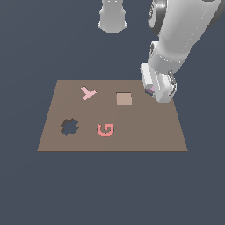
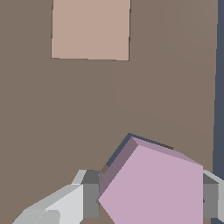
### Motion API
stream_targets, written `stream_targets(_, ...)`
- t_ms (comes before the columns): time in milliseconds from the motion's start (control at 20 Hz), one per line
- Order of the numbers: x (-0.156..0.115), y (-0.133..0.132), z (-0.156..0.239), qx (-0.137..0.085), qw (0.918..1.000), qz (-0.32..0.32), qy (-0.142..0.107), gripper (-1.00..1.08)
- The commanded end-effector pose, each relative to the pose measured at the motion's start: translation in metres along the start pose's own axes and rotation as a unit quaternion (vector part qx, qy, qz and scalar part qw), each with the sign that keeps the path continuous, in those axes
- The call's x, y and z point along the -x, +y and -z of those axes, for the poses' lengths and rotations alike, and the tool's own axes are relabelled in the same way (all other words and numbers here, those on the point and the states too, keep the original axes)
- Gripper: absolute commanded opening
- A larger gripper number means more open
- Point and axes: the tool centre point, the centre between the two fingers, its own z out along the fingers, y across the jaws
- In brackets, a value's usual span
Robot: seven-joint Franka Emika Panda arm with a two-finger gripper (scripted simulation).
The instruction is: Insert a designated object into the corresponding slot on a board.
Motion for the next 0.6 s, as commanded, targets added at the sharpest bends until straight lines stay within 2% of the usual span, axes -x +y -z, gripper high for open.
stream_targets(0,-0.0001,-0.0001,-0.0014,0.0,1.0,0.0,0.0,-1.0)
stream_targets(250,0.0,-0.0003,-0.0097,0.0,1.0,-0.002,0.0,-1.0)
stream_targets(300,0.0,-0.0003,-0.0097,0.0,1.0,-0.002,0.0,1.0)
stream_targets(550,0.0,-0.0003,-0.0097,0.0,1.0,-0.002,0.0,1.0)
